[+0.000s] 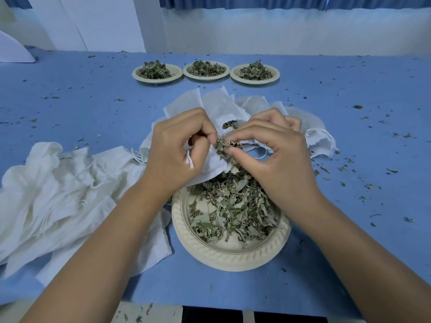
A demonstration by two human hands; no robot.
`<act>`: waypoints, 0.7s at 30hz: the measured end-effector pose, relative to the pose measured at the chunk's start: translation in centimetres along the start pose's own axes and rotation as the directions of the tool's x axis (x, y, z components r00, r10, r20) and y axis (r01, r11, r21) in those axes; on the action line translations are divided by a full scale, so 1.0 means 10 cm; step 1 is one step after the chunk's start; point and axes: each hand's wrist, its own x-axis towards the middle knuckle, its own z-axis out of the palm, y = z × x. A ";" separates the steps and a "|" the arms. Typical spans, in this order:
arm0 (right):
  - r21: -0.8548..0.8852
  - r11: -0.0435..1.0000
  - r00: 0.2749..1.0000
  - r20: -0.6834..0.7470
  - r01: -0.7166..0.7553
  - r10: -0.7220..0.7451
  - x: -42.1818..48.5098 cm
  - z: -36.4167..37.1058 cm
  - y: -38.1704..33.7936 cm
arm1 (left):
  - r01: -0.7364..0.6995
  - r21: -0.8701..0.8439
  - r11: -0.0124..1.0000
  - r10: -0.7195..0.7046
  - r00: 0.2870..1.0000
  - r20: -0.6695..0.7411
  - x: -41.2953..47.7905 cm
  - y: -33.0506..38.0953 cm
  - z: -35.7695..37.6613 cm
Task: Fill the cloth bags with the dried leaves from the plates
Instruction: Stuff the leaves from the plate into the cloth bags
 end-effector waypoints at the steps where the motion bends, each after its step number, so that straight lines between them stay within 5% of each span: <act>1: -0.011 1.000 1.000 0.006 0.003 -0.003 0.00 0.00 0.00 | 0.002 -0.005 1.000 -0.002 1.000 -0.009 0.00 0.01 0.00; 6: -0.103 0.993 0.991 0.126 0.065 -0.052 0.00 0.06 0.00 | -0.013 -0.016 1.000 0.013 1.000 -0.011 0.00 0.02 0.01; 10: 0.133 0.987 0.985 0.158 -0.093 0.072 0.03 -0.05 -0.01 | 0.013 0.006 1.000 -0.012 0.999 -0.041 0.00 0.00 0.00; 16: 0.272 0.956 0.946 0.325 -0.111 0.017 0.08 -0.11 0.06 | 0.065 0.005 0.998 -0.064 0.991 -0.116 0.00 0.00 0.00; 21: 0.338 0.937 0.976 0.218 -0.090 0.015 0.08 -0.08 0.07 | 0.046 0.012 0.999 -0.045 0.996 -0.075 0.00 0.01 0.01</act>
